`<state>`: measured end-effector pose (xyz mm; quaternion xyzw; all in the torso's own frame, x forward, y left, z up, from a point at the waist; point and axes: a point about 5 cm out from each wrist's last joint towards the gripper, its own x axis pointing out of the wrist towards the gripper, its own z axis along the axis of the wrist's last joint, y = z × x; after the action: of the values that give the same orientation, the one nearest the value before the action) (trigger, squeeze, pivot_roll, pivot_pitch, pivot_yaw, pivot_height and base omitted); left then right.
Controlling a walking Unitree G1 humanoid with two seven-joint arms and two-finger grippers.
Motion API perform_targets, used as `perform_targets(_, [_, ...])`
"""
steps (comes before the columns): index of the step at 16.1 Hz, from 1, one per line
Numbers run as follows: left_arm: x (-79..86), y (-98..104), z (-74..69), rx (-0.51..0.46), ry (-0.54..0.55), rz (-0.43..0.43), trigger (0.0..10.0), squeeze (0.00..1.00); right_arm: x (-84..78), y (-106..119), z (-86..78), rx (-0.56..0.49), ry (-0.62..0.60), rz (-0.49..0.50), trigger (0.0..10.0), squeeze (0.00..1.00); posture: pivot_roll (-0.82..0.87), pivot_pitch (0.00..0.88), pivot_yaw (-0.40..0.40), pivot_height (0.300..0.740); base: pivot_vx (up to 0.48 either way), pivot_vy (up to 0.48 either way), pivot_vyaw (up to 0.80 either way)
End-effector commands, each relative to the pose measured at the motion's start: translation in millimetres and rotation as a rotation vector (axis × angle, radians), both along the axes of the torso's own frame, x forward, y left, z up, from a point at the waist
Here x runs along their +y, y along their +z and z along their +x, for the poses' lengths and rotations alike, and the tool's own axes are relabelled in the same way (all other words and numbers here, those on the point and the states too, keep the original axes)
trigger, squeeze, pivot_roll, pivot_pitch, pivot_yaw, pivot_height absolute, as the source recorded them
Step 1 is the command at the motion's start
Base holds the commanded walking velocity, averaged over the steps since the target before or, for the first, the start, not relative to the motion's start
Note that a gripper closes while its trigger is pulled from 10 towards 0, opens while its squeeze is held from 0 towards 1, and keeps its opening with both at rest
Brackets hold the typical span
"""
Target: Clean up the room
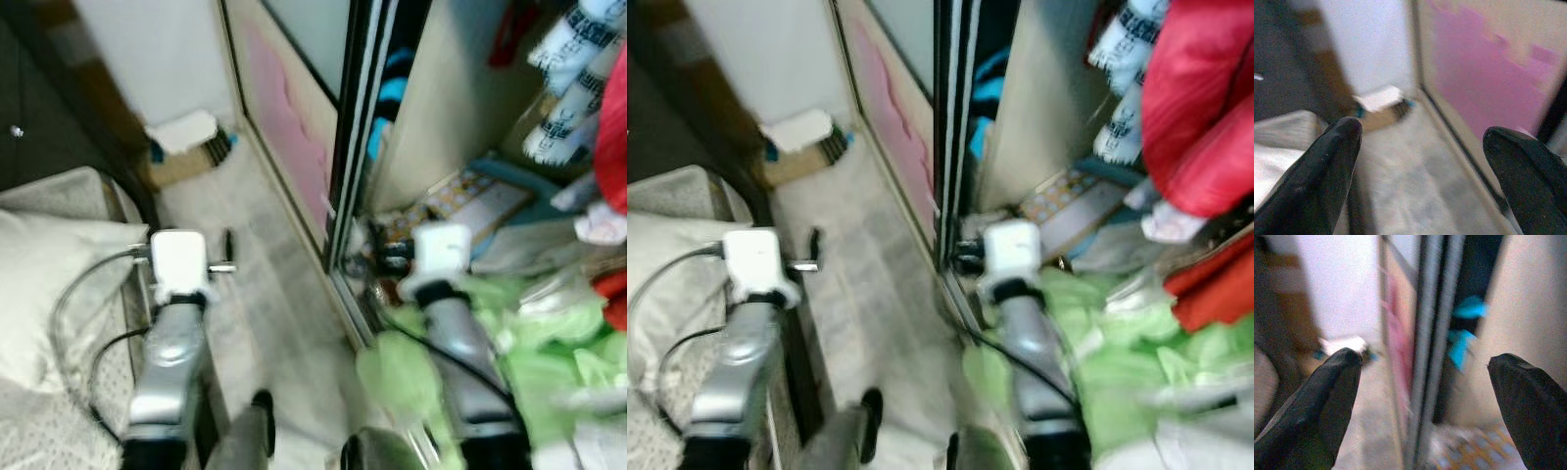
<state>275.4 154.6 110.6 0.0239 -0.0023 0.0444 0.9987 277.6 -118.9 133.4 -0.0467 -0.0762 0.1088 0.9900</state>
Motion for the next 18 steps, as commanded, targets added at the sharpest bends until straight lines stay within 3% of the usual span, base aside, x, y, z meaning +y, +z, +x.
perform_targets(1, [-4.6, -4, -2.2, 0.008, -0.009, -0.003, 10.0, 0.00, -6.5, -6, -1.7, 0.025, -0.014, -0.009, 10.0, 0.00, -0.02, 0.183, -0.002, 0.740, 0.000, 0.000, 0.80])
perform_targets(5, [-5.8, -7, 1.4, 0.021, -0.011, 0.019, 10.0, 0.00, -4.4, -5, 5.7, 0.019, -0.004, -0.007, 10.0, 0.00, -0.01, 0.179, -0.001, 0.740, 0.000, 0.000, 0.80])
perform_targets(13, [-1.3, 16, 33.3, -0.081, 0.047, 0.060, 10.0, 0.00, 2.2, 19, 34.4, -0.070, 0.031, 0.008, 10.0, 0.00, 0.00, 0.141, 0.010, 0.740, 0.000, 0.000, 0.80])
perform_targets(16, [-2.5, 20, 34.8, -0.093, 0.041, 0.105, 10.0, 0.00, 3.3, 28, 37.7, -0.095, 0.041, 0.018, 10.0, 0.00, 0.00, 0.172, 0.000, 0.740, 0.000, 0.000, 0.80])
perform_targets(18, [0.0, 12, 31.7, -0.073, 0.067, 0.080, 10.0, 0.00, 3.0, 25, 37.2, -0.088, 0.048, 0.020, 10.0, 0.00, -0.01, 0.159, -0.012, 0.740, 0.000, 0.000, 0.80])
